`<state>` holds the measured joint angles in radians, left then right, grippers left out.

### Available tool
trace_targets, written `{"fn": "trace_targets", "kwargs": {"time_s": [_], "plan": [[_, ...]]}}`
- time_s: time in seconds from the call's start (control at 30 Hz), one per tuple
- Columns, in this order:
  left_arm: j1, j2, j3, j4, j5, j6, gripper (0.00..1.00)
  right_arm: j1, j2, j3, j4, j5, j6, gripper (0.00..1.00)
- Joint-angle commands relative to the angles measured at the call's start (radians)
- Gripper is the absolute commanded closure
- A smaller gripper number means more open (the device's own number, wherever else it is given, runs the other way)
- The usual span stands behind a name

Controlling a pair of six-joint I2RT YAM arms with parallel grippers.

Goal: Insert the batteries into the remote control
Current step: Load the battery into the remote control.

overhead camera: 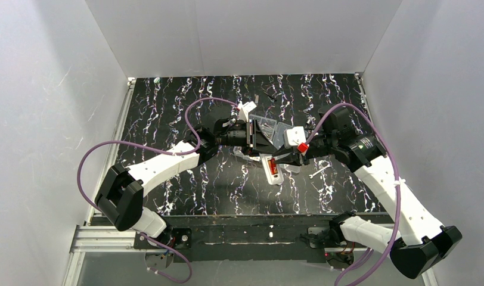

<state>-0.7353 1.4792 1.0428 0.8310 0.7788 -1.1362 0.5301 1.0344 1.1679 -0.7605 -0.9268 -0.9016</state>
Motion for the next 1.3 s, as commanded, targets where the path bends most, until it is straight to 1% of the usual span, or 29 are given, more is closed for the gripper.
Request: {"fn": "trace_targets", "kwargs": {"time_s": [0.0,0.43,0.77,1.27], "plan": [[-0.006,-0.048,0.04,0.033,0.051,0.01,1.0,-0.003,0.003,-0.003,-0.005,-0.037,0.01,0.7],[-0.006,-0.039,0.048,0.022,0.054,0.017,1.0,-0.004,0.001,-0.014,-0.062,-0.069,0.015,0.71],[-0.006,-0.045,0.05,0.012,0.056,0.032,1.0,0.0,0.005,-0.032,-0.063,-0.083,0.035,0.71],[-0.007,-0.066,0.044,0.006,0.017,0.063,1.0,0.024,0.009,-0.055,-0.113,-0.095,0.044,0.71]]}}
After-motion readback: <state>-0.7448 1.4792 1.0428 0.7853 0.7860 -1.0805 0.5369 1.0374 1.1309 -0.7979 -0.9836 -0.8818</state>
